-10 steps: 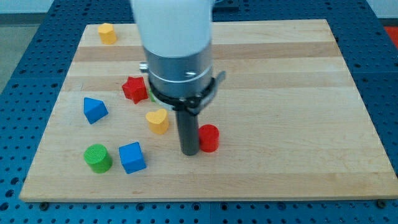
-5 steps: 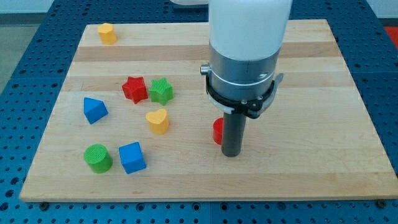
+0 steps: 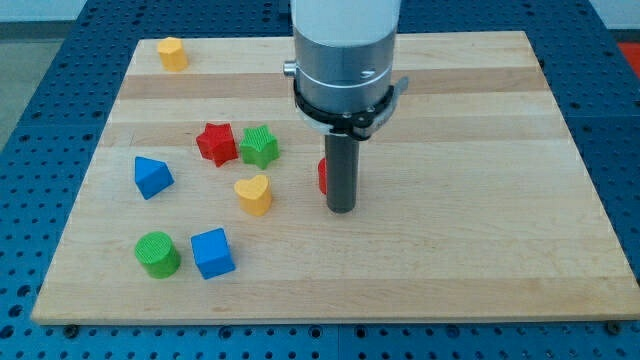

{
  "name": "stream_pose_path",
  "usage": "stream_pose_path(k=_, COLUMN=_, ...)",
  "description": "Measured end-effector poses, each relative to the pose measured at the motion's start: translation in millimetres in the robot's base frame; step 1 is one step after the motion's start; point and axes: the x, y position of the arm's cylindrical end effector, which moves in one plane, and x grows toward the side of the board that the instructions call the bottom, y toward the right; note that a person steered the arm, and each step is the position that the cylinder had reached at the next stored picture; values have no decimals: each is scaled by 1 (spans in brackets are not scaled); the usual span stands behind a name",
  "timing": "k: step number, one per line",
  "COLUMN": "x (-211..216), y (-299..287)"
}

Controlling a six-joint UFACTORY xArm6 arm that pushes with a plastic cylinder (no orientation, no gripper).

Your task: Push the red circle to the top center of the board

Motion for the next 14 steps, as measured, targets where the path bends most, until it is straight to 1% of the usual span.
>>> stream_pose_path(k=2, x=-35, y=-13)
stream_pose_path(k=4, x=-73, y=-13)
stream_pose_path(k=7, x=-136, y=-28)
stream_pose_path(k=11, x=-195, y=-35)
stream_pose_path(k=12, x=-207, y=-35)
stream_pose_path(k=14, x=-204, y=-34)
